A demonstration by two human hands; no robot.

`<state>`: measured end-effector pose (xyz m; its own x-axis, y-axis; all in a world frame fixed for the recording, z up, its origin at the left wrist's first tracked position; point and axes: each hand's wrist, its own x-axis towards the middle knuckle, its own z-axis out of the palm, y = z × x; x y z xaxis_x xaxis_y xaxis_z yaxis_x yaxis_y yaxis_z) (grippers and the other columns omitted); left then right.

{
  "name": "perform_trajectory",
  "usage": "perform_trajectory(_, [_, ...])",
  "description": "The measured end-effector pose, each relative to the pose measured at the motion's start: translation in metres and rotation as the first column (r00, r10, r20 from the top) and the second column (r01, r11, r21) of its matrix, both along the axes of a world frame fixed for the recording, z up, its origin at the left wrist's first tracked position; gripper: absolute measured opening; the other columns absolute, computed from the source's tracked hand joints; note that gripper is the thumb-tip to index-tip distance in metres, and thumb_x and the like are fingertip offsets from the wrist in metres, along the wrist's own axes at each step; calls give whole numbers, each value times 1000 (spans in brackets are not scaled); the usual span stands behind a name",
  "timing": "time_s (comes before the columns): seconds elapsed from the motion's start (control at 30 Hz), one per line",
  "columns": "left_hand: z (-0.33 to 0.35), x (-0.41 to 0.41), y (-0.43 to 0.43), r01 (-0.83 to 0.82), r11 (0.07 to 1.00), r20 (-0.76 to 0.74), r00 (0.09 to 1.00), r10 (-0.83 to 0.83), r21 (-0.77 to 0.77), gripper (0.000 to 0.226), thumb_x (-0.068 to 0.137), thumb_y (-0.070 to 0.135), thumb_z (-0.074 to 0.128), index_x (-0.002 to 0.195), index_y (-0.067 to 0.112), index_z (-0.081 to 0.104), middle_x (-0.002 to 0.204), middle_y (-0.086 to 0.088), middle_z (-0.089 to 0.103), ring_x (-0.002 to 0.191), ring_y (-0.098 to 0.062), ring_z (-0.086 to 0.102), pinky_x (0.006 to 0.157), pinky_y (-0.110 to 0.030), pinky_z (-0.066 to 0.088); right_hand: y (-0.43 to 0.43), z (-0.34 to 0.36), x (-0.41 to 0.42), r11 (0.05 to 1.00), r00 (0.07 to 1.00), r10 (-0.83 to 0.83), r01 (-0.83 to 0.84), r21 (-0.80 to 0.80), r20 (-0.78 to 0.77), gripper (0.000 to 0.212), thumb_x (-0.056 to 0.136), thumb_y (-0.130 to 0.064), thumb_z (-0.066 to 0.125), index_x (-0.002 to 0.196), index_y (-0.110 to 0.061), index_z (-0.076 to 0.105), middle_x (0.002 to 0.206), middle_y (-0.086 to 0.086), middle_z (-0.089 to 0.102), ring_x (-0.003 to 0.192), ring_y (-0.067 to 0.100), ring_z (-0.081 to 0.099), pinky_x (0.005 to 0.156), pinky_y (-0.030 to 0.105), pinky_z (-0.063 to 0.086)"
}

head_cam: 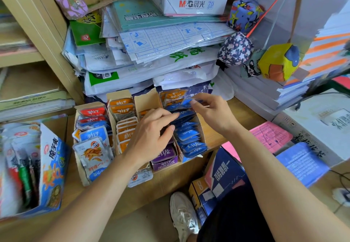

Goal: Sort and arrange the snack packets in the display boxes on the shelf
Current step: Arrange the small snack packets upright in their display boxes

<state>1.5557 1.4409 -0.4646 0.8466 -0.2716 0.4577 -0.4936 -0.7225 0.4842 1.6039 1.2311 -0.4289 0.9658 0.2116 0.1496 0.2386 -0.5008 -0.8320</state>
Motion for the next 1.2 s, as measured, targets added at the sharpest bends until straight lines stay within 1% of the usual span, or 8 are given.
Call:
perform_trajectory(0.17, [12, 5, 14, -227, 971, 131, 963, 235, -78, 21, 91, 13, 67, 110, 15, 75, 108, 3, 74, 103, -14, 64, 96, -35, 50, -5, -8, -4, 992, 990, 65, -77, -98, -121, 43, 104, -46, 42, 128, -20, 66, 121, 0, 68, 113, 17, 60, 98, 35, 47])
perform_trajectory(0.3, [15, 23, 38, -405, 910, 93, 913, 397, 86, 30, 92, 28, 67, 122, 23, 72, 119, 3, 72, 111, -25, 54, 95, -43, 42, 0, -18, -2, 968, 998, 45, -53, -245, -37, 34, 101, -42, 51, 131, -32, 64, 129, -8, 66, 121, 17, 56, 101, 46, 45])
perform_trajectory(0.53, [18, 29, 56, -326, 907, -78, 931, 357, 266, 37, 88, 59, 62, 120, 41, 70, 126, 20, 63, 124, -17, 38, 92, -40, 22, 28, -20, -4, 882, 979, -160, 200, -427, 128, 35, 101, -40, 48, 135, -45, 56, 132, -11, 57, 124, 25, 41, 87, 40, 22])
perform_trajectory(0.67, [22, 26, 55, -325, 896, -18, 938, 346, 302, 28, 86, 52, 71, 112, 42, 73, 111, 10, 67, 118, -18, 42, 93, -41, 24, 39, -20, -8, 913, 958, -110, 203, -353, 265, 45, 94, -15, 56, 136, -33, 58, 126, -6, 59, 117, 24, 47, 94, 41, 36])
perform_trajectory(0.77, [21, 26, 53, -378, 894, 29, 923, 382, 239, 14, 88, 44, 71, 99, 39, 77, 98, 5, 66, 109, -19, 49, 90, -39, 25, 39, -15, -2, 981, 973, -127, 151, -118, 190, 48, 89, -8, 60, 133, -26, 60, 123, -3, 60, 105, 14, 59, 87, 34, 51])
perform_trajectory(0.87, [19, 29, 54, -415, 898, 107, 909, 403, 143, 8, 88, 37, 73, 93, 32, 79, 92, 8, 73, 98, -18, 58, 88, -38, 30, 35, -5, 10, 977, 970, -214, 213, 13, 114, 43, 90, -14, 64, 132, -25, 60, 116, 0, 63, 77, 2, 61, 67, 15, 45])
perform_trajectory(1.1, [21, 23, 53, -439, 883, 138, 876, 462, -169, 9, 90, 17, 74, 97, 19, 80, 83, 8, 76, 67, -12, 69, 67, -29, 54, 45, 9, 34, 987, 987, -159, 160, 0, -35, 43, 90, -12, 60, 132, -21, 63, 118, -5, 67, 68, 10, 61, 59, 22, 45])
perform_trajectory(1.2, [25, 20, 55, -442, 855, 151, 858, 491, -271, 9, 91, 19, 73, 96, 17, 80, 80, 9, 75, 63, -6, 67, 59, -27, 55, 45, 7, 37, 983, 983, -181, 180, -23, -41, 26, 88, -10, 62, 108, -21, 75, 85, -5, 69, 49, 2, 51, 46, 16, 38])
